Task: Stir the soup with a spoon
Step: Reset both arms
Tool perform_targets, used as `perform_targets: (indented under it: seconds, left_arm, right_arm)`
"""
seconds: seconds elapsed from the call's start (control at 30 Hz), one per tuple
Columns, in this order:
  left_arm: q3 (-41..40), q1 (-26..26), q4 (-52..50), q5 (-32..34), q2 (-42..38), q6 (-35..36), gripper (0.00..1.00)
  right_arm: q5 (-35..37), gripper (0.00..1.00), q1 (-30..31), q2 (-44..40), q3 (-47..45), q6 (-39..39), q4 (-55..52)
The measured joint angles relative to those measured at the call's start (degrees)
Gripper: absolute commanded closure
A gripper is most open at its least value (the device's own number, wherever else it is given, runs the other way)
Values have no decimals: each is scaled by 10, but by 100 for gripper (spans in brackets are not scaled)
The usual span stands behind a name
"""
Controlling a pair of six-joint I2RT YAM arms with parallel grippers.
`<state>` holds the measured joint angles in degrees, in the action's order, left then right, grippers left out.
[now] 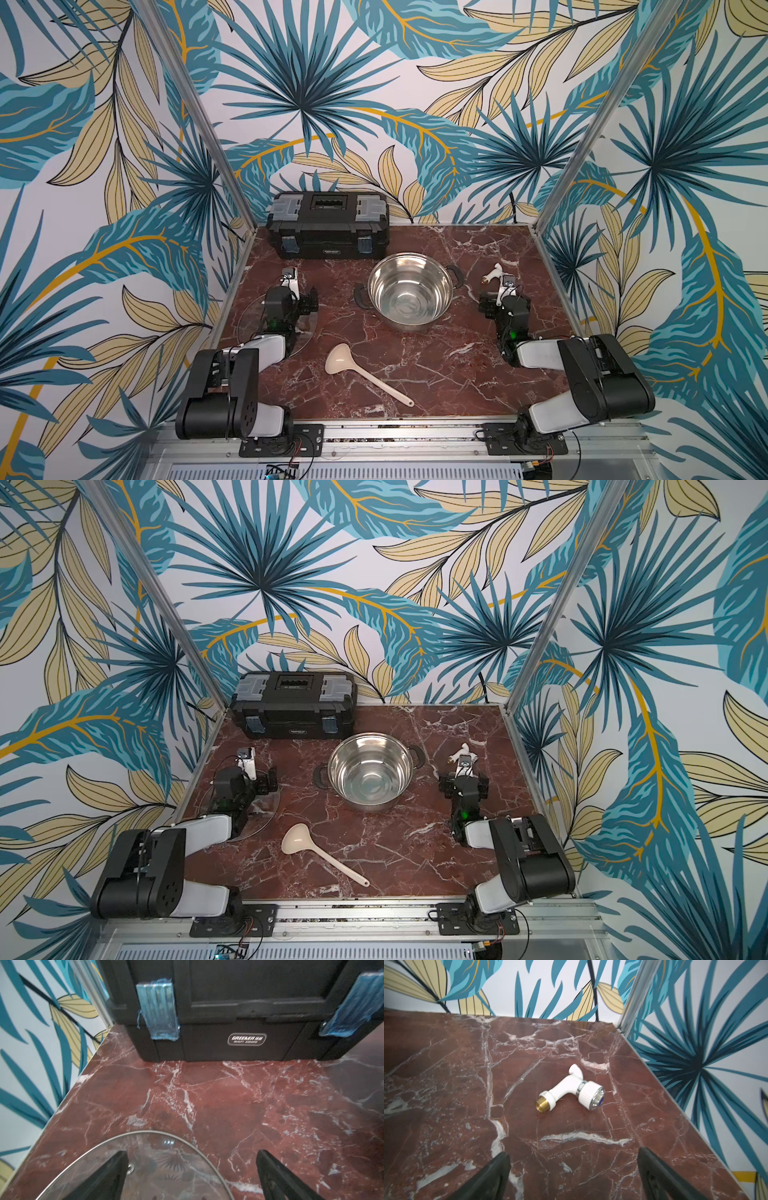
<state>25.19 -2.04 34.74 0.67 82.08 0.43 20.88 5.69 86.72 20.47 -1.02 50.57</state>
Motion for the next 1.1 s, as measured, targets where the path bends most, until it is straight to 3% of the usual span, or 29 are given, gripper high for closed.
perform_targets:
  seconds: [0.2,1.1]
  left_arm:
    - [-18,21,110,-16,58,12,0]
    - [-18,44,112,10,58,28,0]
  right_arm:
    - [-49,0,-18,0,21,11,1]
    - [-73,0,-24,0,21,23,-3]
